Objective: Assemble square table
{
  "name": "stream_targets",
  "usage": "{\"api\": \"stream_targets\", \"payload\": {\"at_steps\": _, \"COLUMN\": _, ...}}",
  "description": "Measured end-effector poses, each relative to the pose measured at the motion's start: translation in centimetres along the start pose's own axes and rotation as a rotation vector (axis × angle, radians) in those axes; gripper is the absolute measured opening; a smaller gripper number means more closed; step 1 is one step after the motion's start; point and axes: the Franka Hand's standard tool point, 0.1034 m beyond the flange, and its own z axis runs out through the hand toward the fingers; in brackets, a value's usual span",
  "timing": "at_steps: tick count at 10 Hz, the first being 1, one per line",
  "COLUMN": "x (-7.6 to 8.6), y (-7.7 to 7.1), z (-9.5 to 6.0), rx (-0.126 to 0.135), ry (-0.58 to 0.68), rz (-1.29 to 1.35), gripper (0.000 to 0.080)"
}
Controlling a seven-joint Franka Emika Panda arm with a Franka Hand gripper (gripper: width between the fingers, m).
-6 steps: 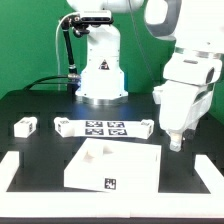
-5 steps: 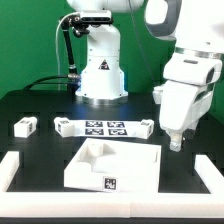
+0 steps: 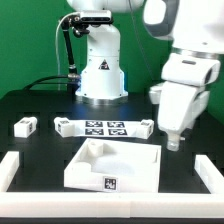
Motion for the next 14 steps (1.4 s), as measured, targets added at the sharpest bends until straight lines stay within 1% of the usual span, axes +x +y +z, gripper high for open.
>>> {"api": "stream_targets", "payload": {"at_steps": 1, "x": -2.4, "y": -0.7, "z": -0.2, "rx": 0.012, "ry": -0.013, "rz": -0.026, "gripper": 0.065}}
{"api": "stream_targets", "payload": {"at_steps": 2, "x": -3.8, "y": -1.3, "z": -0.1, "rx": 0.019, "ry": -0.016, "rz": -0.065, "gripper": 0.065}}
{"api": "stream_targets", "payload": {"at_steps": 3, "x": -5.0, "y": -2.0, "z": 0.1, "rx": 0.017, "ry": -0.009, "rz": -0.08, "gripper": 0.065}}
{"api": "stream_targets", "payload": {"at_steps": 4, "x": -5.8, "y": -2.5, "z": 0.2, "rx": -0.005, "ry": 0.013, "rz": -0.071, "gripper": 0.065}}
{"api": "stream_targets", "payload": {"at_steps": 5, "x": -5.9, "y": -2.8, "z": 0.3, "rx": 0.002, "ry": 0.008, "rz": -0.071, "gripper": 0.065}}
{"api": "stream_targets", "payload": {"at_steps": 7, "x": -5.9, "y": -2.7, "z": 0.5, "rx": 0.002, "ry": 0.008, "rz": -0.071, "gripper": 0.065}}
{"api": "stream_targets", "payload": {"at_steps": 8, "x": -5.7, "y": -2.6, "z": 0.7, "rx": -0.017, "ry": 0.024, "rz": -0.082, "gripper": 0.065}}
{"api": "stream_targets", "payload": {"at_steps": 9, "x": -6.1, "y": -3.5, "z": 1.9, "rx": -0.058, "ry": 0.061, "rz": -0.121, "gripper": 0.065}}
{"api": "stream_targets", "payload": {"at_steps": 10, "x": -7.6, "y": -4.7, "z": 3.1, "rx": -0.064, "ry": 0.069, "rz": -0.143, "gripper": 0.065}}
{"api": "stream_targets", "payload": {"at_steps": 11, "x": -8.6, "y": -5.1, "z": 4.0, "rx": -0.07, "ry": 0.075, "rz": -0.155, "gripper": 0.065}}
{"api": "stream_targets", "payload": {"at_steps": 12, "x": -9.0, "y": -5.3, "z": 5.3, "rx": -0.078, "ry": 0.086, "rz": -0.153, "gripper": 0.065}}
{"api": "stream_targets", "payload": {"at_steps": 13, "x": -9.1, "y": -5.6, "z": 6.4, "rx": -0.079, "ry": 0.093, "rz": -0.151, "gripper": 0.065}}
{"api": "stream_targets", "payload": {"at_steps": 14, "x": -9.2, "y": -5.7, "z": 7.1, "rx": -0.079, "ry": 0.096, "rz": -0.15, "gripper": 0.065}}
